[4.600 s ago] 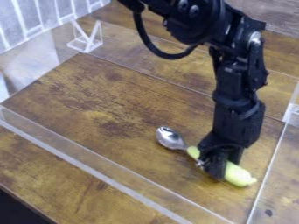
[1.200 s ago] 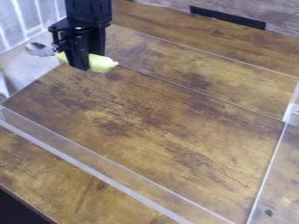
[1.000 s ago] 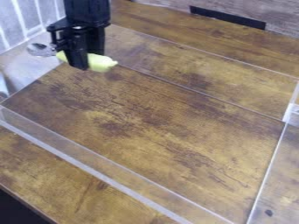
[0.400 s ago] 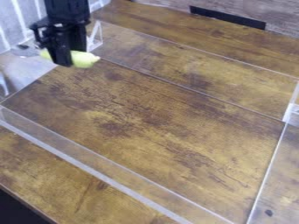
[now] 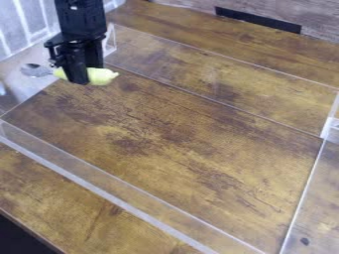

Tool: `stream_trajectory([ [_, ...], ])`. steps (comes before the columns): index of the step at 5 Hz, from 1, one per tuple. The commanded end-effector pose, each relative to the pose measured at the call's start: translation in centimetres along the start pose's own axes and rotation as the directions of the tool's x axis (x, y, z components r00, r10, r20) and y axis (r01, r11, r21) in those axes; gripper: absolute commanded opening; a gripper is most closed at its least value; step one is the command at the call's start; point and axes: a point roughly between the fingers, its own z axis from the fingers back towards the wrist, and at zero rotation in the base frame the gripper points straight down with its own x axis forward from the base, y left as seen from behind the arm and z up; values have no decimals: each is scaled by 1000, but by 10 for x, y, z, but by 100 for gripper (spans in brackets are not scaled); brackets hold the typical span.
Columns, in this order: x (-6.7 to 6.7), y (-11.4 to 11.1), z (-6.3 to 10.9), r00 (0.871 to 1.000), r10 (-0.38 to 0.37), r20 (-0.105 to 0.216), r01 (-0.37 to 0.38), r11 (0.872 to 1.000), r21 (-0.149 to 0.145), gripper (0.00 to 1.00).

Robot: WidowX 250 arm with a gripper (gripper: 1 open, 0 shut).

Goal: Move the green spoon to the left

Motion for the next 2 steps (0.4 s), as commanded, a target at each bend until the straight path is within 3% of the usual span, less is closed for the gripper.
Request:
stream_trajectory([
  [1, -7, -3, 8, 999, 30, 17, -31, 999, 41, 0],
  [2, -25, 4, -5, 999, 12, 35, -13, 999, 34, 0],
])
